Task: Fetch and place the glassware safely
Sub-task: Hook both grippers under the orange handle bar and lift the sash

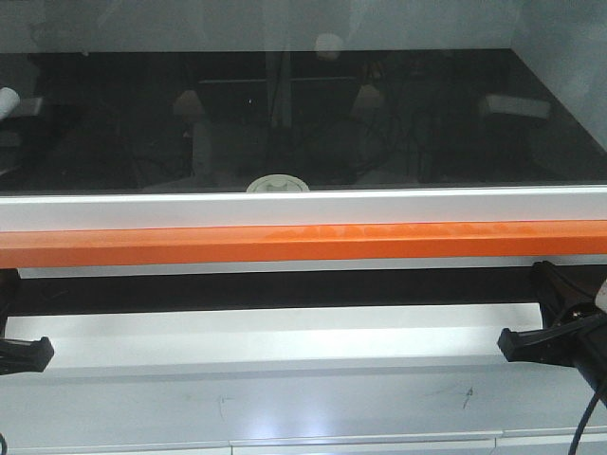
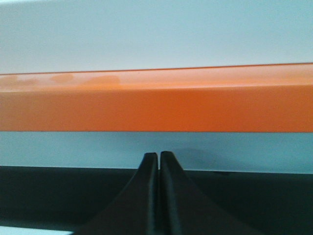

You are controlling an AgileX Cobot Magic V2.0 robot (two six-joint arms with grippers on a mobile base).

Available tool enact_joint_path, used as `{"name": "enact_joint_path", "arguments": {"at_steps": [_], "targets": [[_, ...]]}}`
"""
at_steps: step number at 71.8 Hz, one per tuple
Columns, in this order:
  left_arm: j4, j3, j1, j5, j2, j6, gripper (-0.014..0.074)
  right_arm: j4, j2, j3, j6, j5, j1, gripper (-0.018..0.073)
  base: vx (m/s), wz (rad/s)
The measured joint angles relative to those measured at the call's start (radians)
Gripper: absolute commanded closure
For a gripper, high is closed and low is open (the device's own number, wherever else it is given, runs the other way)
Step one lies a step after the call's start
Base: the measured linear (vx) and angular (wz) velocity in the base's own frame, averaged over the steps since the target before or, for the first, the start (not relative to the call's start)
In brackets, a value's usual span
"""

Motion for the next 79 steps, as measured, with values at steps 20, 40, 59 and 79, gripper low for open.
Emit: {"name": "enact_joint_path", "arguments": {"at_steps": [20, 40, 59, 79], "targets": [[0.001, 0.0, 0.0, -0.035, 0.009, 0.0, 0.0603, 0.004, 0.016, 0.0, -0.026, -0.038, 0.0, 0.056, 0.0, 0.0], [0.001, 0.0, 0.0, -0.055, 0.031, 0.002, 0.0603, 0.004, 0.016, -0.032, -0.043, -0.022, 0.0, 0.056, 0.0, 0.0], [-0.004, 0.0, 0.0, -0.069, 0.038, 0.023, 0.0603, 0.004, 0.025, -0.053, -0.044, 0.01, 0.0, 0.056, 0.0, 0.0], [-0.035, 0.0, 0.0, -0.098, 0.078, 0.026, 0.0603, 0.004, 0.025, -0.054, -0.045, 0.014, 0.0, 0.056, 0.0, 0.0]]}}
